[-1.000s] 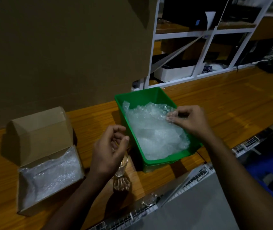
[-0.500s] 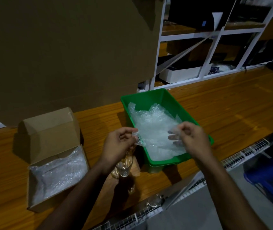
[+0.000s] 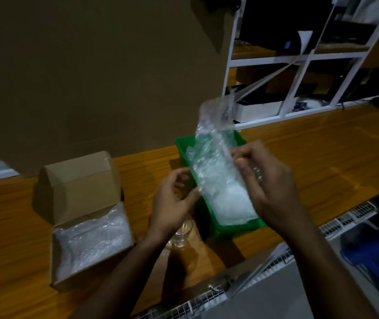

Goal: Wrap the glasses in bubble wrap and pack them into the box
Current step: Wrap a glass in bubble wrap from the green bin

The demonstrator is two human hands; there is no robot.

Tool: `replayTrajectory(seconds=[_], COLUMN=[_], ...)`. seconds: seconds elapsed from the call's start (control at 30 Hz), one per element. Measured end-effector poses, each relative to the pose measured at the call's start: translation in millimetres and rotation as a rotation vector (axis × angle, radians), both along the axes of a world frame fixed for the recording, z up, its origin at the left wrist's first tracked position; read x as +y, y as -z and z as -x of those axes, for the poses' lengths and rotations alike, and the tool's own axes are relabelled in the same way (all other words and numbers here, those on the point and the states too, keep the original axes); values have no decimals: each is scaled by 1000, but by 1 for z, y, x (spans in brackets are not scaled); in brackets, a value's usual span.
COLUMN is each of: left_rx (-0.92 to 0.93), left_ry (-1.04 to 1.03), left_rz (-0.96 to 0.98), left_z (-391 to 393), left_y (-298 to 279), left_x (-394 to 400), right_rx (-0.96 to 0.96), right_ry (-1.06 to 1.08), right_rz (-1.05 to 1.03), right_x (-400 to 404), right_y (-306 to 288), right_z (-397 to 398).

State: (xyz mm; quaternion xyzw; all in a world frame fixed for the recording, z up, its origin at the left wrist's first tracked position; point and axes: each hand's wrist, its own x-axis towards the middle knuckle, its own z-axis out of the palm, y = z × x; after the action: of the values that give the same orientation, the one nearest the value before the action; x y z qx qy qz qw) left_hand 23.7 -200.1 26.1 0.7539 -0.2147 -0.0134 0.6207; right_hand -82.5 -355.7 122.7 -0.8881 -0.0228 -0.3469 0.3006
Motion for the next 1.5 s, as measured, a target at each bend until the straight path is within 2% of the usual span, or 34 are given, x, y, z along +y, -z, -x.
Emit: replayTrajectory(seconds=[0.07, 0.13, 0.2, 0.23, 0.37, 0.43, 0.57, 0.63, 0.73, 0.83, 0.9, 0.97, 1.07, 1.13, 1.23, 1.3, 1.4, 1.5], left_rx=[-55, -295, -477, -492, -335, -294, -175, -175, -177, -45, -22, -25, -75, -119, -347, -437, -364, -339], left_ry=[-188, -324, -323, -305, -242, -247, -208, -184, -248, -313, -304, -283, -222, -181, -172, -33, 93, 76], left_rz=[79, 49, -72, -134, -229, -272, -500, -547, -518, -446, -500, -549, -602, -640, -678, -715, -672, -590], left_z=[3, 8, 14, 19, 60, 82, 87, 73, 46, 17, -1, -9, 4, 19, 41, 54, 64, 78], left_y=[5, 15, 32, 40, 74, 99, 133, 131, 116, 108, 111, 117, 122, 124, 126, 129, 129, 125], left_x=[39, 87, 136, 157, 213, 231, 254, 254, 249, 252, 261, 276, 299, 310, 317, 318, 319, 325], right_rx=[90, 147, 185, 188, 175, 246, 496, 515, 556, 583, 654, 681, 624, 518, 430, 420, 436, 397], right_ry=[-86, -184, -292, -360, -575, -626, -628, -590, -584, -547, -541, -527, -452, -443, -453, -448, -454, -469], right_rz=[206, 359, 437, 460, 490, 501, 543, 563, 525, 419, 342, 390, 466, 409, 308, 225, 14, -22], right_x=[31, 66, 101, 116, 164, 178, 193, 194, 194, 192, 189, 183, 175, 172, 174, 178, 177, 169], right_y=[11, 30, 52, 63, 110, 132, 172, 181, 183, 178, 172, 171, 182, 191, 194, 197, 205, 212], right_z=[1, -2, -5, -6, -1, 3, -6, -17, -41, -61, -63, -58, -40, -28, -13, -6, 1, 12])
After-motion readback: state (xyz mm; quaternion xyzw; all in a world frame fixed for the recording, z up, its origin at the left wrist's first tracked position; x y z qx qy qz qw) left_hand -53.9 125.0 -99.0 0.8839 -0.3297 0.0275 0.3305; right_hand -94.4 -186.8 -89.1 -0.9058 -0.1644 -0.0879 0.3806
